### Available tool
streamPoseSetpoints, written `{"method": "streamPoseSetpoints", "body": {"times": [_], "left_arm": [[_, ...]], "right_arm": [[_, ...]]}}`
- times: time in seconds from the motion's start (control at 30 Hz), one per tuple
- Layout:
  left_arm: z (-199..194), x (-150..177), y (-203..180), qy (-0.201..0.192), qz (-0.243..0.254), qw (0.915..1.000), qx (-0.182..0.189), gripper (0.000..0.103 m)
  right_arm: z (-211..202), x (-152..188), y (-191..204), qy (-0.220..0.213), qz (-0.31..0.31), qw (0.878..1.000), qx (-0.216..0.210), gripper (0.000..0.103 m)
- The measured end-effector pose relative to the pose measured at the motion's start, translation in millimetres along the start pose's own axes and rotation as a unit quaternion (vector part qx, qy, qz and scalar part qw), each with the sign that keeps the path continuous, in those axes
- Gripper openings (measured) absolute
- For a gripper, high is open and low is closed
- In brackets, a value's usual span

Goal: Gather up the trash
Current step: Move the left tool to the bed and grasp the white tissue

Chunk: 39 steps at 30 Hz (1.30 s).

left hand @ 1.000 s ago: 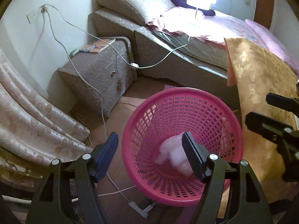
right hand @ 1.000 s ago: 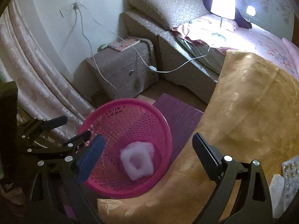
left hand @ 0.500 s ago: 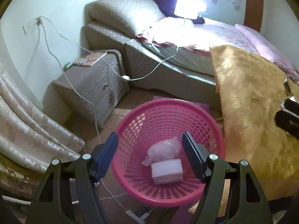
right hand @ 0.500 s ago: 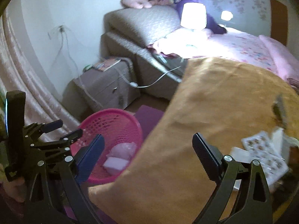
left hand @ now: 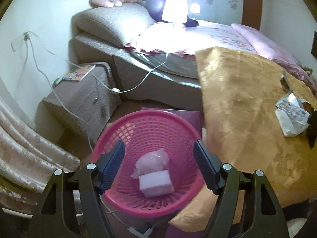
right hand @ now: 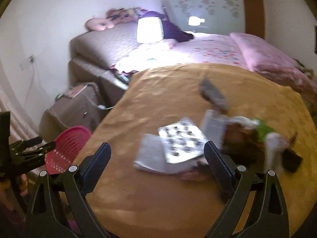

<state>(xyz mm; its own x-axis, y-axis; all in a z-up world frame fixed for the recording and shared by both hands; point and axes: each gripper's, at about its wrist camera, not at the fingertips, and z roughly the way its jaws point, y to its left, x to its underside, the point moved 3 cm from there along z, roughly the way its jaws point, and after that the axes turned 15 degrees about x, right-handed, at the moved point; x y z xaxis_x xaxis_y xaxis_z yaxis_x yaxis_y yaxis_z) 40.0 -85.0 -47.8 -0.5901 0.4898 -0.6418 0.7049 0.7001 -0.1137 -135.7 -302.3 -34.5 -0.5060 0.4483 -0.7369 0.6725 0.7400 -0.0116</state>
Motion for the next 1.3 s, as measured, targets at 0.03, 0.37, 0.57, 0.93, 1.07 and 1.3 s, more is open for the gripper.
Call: {"method": "streamPoseSetpoints", "body": {"times": [0.03,0.37,0.57,0.93,1.07,1.3], "left_arm": [[0.5,-0.8,-5.7,0.0,0.006,1.0,0.004,0.071],[8.6,-5.1,-65.0,0.016,0.065,0.9963,0.054,0.071],[12.4,-15.1,-107.4,0.016,0.097,0.9913,0.088,0.071],[44.6,-19.8,-190.4,0.048,0.159,0.974,0.154,0.071],[63.6,-18.5,-213.9,0.071,0.183,0.966,0.169,0.071],[86.7,-19.9,-222.8,0.095,0.181,0.964,0.17,0.058]], "right_arm": [[-2.0,0.5,-11.1,-0.003,0.009,1.0,0.008,0.092],[-14.4,9.7,-68.9,-0.019,0.051,0.997,0.055,0.092],[-15.9,16.3,-80.7,-0.017,0.063,0.996,0.056,0.092],[-17.9,26.1,-105.4,-0.013,0.093,0.994,0.059,0.092],[-17.9,29.2,-116.0,-0.012,0.108,0.992,0.062,0.092],[-13.1,32.6,-129.2,-0.007,0.123,0.99,0.061,0.092]]}}
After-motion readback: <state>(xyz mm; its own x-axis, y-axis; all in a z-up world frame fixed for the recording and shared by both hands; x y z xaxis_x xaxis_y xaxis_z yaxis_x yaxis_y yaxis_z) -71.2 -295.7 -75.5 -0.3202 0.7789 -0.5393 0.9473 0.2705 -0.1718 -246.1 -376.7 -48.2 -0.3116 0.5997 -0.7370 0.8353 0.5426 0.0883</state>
